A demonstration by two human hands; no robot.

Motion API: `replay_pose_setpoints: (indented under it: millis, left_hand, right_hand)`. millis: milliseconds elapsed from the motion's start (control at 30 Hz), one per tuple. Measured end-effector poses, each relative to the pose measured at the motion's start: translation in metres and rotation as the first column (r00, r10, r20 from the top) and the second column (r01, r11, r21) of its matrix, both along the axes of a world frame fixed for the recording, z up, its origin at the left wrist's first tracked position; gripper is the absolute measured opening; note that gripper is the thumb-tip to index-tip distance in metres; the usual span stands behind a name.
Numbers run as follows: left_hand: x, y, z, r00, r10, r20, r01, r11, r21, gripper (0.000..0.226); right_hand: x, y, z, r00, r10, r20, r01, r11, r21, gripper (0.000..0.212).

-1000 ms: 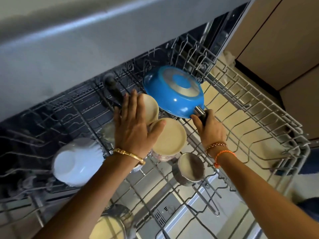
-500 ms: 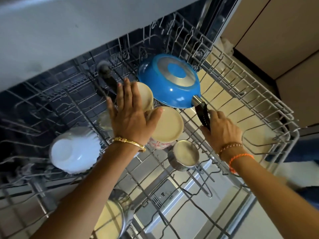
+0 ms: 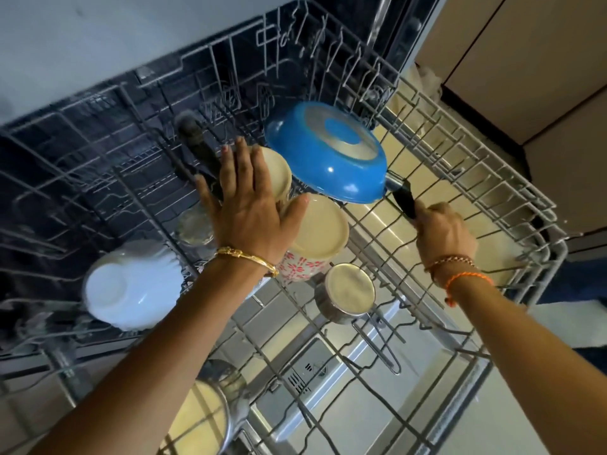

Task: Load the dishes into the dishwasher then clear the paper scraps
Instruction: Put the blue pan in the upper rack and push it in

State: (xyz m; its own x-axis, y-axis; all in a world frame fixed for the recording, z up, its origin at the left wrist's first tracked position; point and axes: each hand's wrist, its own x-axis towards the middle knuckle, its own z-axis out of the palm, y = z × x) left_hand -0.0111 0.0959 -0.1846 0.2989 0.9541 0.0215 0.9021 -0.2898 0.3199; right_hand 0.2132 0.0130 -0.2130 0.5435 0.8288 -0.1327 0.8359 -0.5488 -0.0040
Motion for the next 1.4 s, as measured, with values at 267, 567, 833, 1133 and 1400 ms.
replay_pose_setpoints:
  millis: [267, 567, 833, 1133, 1400]
  left_hand:
    - [-0.008, -0.002, 0.0, 1.0, -0.003, -0.009, 0.003, 1.0, -0.027, 0.104]
    - [-0.017, -0.005, -0.002, 0.994, -0.034, 0.105, 0.033, 0.999, 0.017, 0.093]
    - [-0.019, -0.004, 0.006, 1.0, -0.024, 0.018, 0.023, 1.0, 0.008, 0.096]
    - [0.001, -0.065, 0.018, 0.984, 0.159, 0.084, -0.156, 0.987, -0.036, 0.086]
    - [0.039, -0.22, 0.004, 0.973, 0.232, -0.001, -0.21, 0.879, -0.428, 0.102]
  right_hand:
    - [-0.017, 0.007, -0.003, 0.988, -0.04, -0.148, 0.04, 0.999, -0.002, 0.058]
    - [-0.036, -0.031, -0.011, 0.978, 0.035, -0.205, 0.014, 0.972, 0.234, 0.086]
    - [-0.04, -0.064, 0.021, 0.952, 0.27, -0.146, -0.2, 0.906, 0.374, 0.049]
    - [-0.016, -0.17, 0.019, 0.835, 0.529, -0.15, -0.438, 0.804, 0.402, 0.058]
    - [0.002, -0.193, 0.032, 0.724, 0.625, -0.292, -0.584, 0.78, 0.223, 0.057]
